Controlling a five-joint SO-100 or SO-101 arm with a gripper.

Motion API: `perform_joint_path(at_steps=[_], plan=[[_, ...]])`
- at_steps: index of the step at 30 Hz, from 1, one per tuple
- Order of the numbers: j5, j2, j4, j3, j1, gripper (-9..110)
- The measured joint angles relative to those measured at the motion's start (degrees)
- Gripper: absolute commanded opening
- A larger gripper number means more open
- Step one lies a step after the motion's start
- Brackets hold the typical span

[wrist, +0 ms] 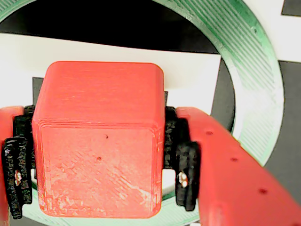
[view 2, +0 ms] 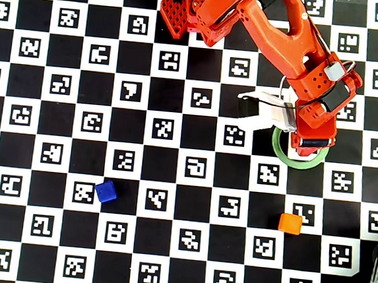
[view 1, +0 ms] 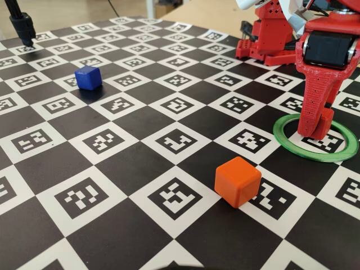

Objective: Grab the red cube then put it in the green circle then put the blue cube on top and finally the orange cube on top

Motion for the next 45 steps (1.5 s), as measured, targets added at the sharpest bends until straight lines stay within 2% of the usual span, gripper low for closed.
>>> perform_joint_path(at_steps=[36,45], plan=[[0.0,0.0,-2.6,1.3,0.0,-1],[1.8,0.0,-2.6,1.3,0.0,9]])
